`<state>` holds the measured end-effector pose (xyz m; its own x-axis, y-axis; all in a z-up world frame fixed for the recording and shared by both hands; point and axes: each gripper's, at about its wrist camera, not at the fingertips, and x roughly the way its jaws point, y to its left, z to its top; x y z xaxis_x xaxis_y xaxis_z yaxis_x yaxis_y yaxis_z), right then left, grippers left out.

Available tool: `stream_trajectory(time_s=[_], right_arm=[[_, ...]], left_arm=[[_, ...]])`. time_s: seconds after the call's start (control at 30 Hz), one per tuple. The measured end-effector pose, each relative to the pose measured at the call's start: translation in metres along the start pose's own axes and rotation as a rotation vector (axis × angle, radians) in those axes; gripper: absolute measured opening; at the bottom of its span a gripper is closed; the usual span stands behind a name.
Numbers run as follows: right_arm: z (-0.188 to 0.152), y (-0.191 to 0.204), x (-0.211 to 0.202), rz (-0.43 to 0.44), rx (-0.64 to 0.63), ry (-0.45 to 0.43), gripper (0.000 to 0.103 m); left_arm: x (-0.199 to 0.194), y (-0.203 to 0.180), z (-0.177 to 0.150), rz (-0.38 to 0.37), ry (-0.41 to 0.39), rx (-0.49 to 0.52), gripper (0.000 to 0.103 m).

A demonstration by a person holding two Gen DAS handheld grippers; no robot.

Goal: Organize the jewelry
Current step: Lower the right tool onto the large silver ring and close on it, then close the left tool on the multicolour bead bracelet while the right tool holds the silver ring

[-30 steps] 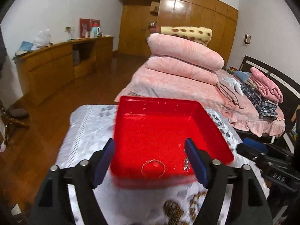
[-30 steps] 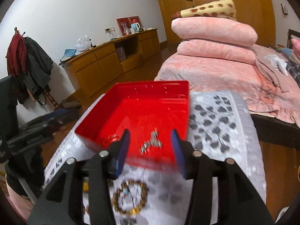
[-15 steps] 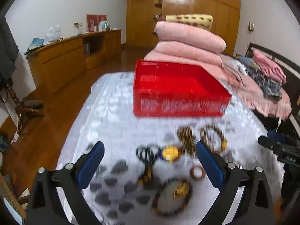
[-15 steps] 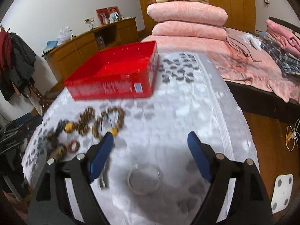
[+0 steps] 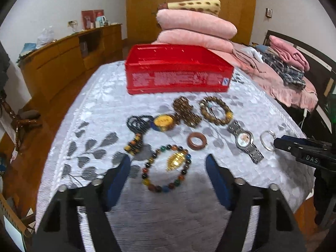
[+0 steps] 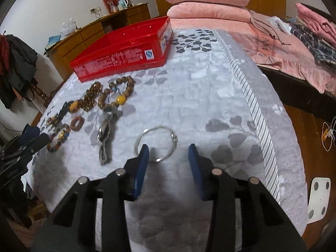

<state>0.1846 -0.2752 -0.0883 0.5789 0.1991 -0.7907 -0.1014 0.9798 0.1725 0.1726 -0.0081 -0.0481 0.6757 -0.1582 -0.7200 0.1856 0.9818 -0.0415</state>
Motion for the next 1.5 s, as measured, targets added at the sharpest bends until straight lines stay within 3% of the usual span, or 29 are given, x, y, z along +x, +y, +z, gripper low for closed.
stream_trajectory(time_s=[0.1,0.37,0.47,0.63,0.97,1.1,1.17,1.37,1.5], right_arm=[[-0.001,0.001,-0.001,-0.007,-0.004,-0.003,0.035],[-0.003,0.013,-0.002,0.008,-0.064,0.005,0.043],[-0.003,0.02,0.002,-0.003,-0.095,0.009,0.051],[0.0,0.029,0.011,-0.033,-0.142,-0.004,0.053],[0.003,0.036,0.017,-0.08,-0.18,-0.032,0.046],[0.002,0.034,0.011,-0.068,-0.171,-0.037,0.046],[0.002,0.034,0.007,-0.064,-0.168,-0.045,0.046],[0.004,0.039,-0.004,-0.048,-0.175,-0.069,0.046],[0.003,0.04,0.0,-0.041,-0.174,-0.054,0.046]], left_arm=[[0.006,-0.004,-0.003,-0.013,0.021,0.0,0.057],[0.016,-0.009,-0.008,-0.011,0.05,0.014,0.057],[0.021,-0.008,-0.011,-0.024,0.073,0.007,0.048],[0.023,-0.003,-0.011,-0.031,0.075,-0.02,0.036],[0.025,0.009,-0.01,-0.027,0.071,-0.097,0.015],[0.02,0.015,-0.009,-0.072,0.072,-0.139,0.008],[0.017,0.017,-0.009,-0.091,0.067,-0.154,0.0],[0.003,0.011,-0.004,-0.138,0.028,-0.149,0.0],[0.014,0.005,-0.005,-0.114,0.076,-0.121,0.002]])
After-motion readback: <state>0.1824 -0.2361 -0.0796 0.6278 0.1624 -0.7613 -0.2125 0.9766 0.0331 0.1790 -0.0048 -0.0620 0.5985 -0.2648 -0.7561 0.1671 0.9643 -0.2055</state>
